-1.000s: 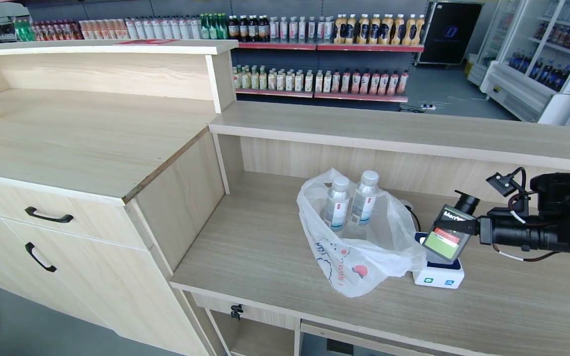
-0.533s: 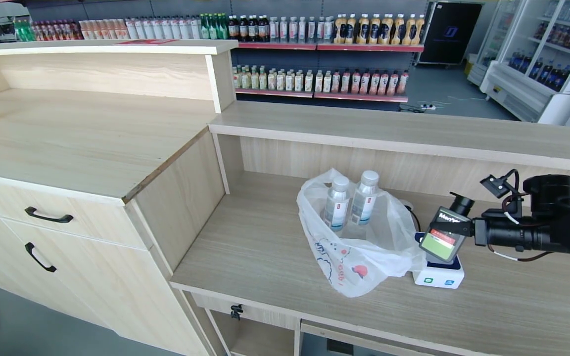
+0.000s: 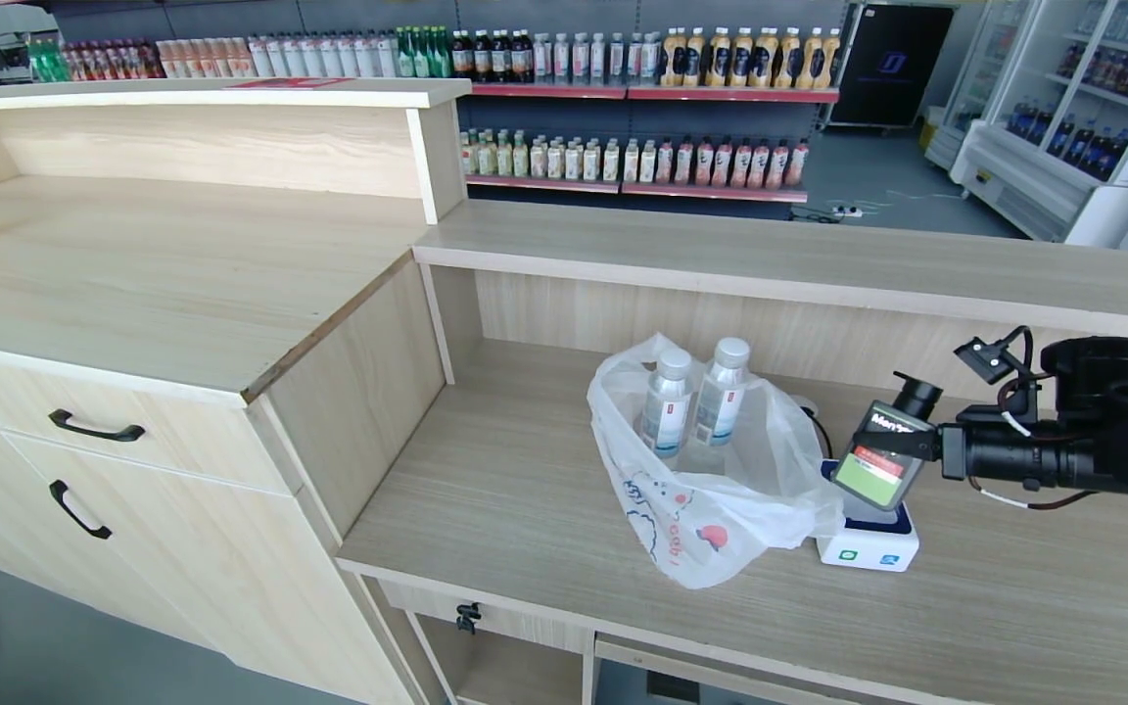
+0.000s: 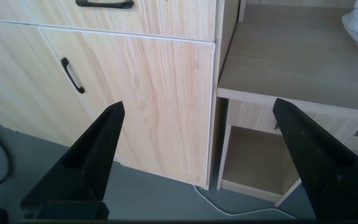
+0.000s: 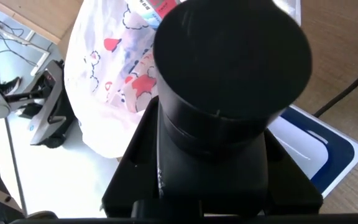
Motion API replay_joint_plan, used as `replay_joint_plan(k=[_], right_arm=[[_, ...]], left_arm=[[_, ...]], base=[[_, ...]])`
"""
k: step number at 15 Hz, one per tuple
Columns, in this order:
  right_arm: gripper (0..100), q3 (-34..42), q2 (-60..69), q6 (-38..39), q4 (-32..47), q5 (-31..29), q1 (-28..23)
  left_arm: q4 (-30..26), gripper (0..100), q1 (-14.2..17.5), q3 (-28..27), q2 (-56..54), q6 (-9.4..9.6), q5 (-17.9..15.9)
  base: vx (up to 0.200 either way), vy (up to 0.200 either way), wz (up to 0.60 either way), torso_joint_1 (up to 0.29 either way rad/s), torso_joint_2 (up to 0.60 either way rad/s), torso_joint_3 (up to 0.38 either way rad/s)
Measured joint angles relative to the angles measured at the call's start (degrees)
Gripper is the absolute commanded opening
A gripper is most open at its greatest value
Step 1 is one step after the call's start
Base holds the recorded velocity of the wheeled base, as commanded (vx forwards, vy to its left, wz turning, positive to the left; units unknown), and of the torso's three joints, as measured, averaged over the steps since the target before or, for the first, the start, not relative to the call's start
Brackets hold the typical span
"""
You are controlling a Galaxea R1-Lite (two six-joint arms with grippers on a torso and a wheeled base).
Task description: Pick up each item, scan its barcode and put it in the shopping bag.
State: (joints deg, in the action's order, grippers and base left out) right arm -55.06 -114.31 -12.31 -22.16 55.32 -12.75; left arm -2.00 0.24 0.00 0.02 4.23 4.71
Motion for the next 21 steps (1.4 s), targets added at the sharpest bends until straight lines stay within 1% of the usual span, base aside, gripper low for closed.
replay_joint_plan(k=[2,4,5,6,7,8,9,11,12,15,17,18,19,20,21], right_arm=[[0,0.55,3.43,-0.16,1.78,-3.75,0.94],[0,2.5,10.64,-2.33,3.08,-10.92,2.12],[0,4.55,14.34,-5.89,2.73,-15.8,2.32],[0,7.55,17.59,-13.17,1.56,-21.41,1.97],[0,10.58,20.43,-22.33,0.27,-26.77,0.9],[0,12.74,22.53,-28.03,-0.79,-30.12,-0.65],[0,14.49,24.76,-30.42,-3.1,-32.01,-2.68],[0,15.76,27.38,-30.33,-6.24,-33.02,-4.44],[0,15.87,28.15,-28.99,-7.14,-33.02,-4.74],[0,16.13,29.44,-25.43,-8.59,-33.07,-4.56],[0,16.23,29.67,-22.83,-11.07,-33.43,-2.82],[0,16.42,29.53,-21.27,-12.08,-34.99,-1.02],[0,16.64,29.2,-19.27,-13.34,-37.92,0.9],[0,16.87,28.78,-16.13,-14.24,-39.42,2.45],[0,17.07,28.1,-14.2,-14.37,-39.91,3.69]], left_arm=[[0.0,100,0.0,0.0,0.0,0.0,0.02],[0.0,100,0.0,0.0,0.0,0.0,0.02],[0.0,100,0.0,0.0,0.0,0.0,0.02],[0.0,100,0.0,0.0,0.0,-0.02,0.02],[0.0,100,0.0,0.0,0.0,0.0,0.02],[0.0,100,0.0,0.0,0.0,0.0,0.02],[-0.02,100,-0.02,0.0,0.0,0.0,0.02],[0.0,100,-0.02,0.0,0.0,-0.02,0.02],[0.0,100,0.0,0.0,0.0,0.0,0.02],[0.0,100,0.0,0.0,0.0,0.0,0.02],[0.0,100,0.0,0.0,0.0,0.0,0.0],[0.0,100,0.0,0.0,0.0,0.0,0.02],[0.0,100,-0.04,0.0,0.0,0.0,0.02],[-0.02,100,-0.02,0.0,0.0,0.0,0.02],[0.0,100,0.0,0.0,0.0,0.0,0.02]], base=[[0.0,0.0,0.0,0.0,0.0,0.0],[0.0,0.0,0.0,0.0,0.0,0.0],[0.0,0.0,0.0,0.0,0.0,0.0],[0.0,0.0,0.0,0.0,0.0,0.0],[0.0,0.0,0.0,0.0,0.0,0.0],[0.0,0.0,0.0,0.0,0.0,0.0],[0.0,0.0,0.0,0.0,0.0,0.0],[0.0,0.0,0.0,0.0,0.0,0.0],[0.0,0.0,0.0,0.0,0.0,0.0],[0.0,0.0,0.6,0.001,0.0,0.001],[0.0,0.0,0.6,0.002,0.0,0.005],[0.0,0.0,0.6,0.012,0.01,0.002],[0.0,0.0,0.6,0.007,0.0,0.002],[0.0,0.0,0.6,0.002,0.0,-0.002],[0.0,0.0,0.0,0.0,0.0,0.0]])
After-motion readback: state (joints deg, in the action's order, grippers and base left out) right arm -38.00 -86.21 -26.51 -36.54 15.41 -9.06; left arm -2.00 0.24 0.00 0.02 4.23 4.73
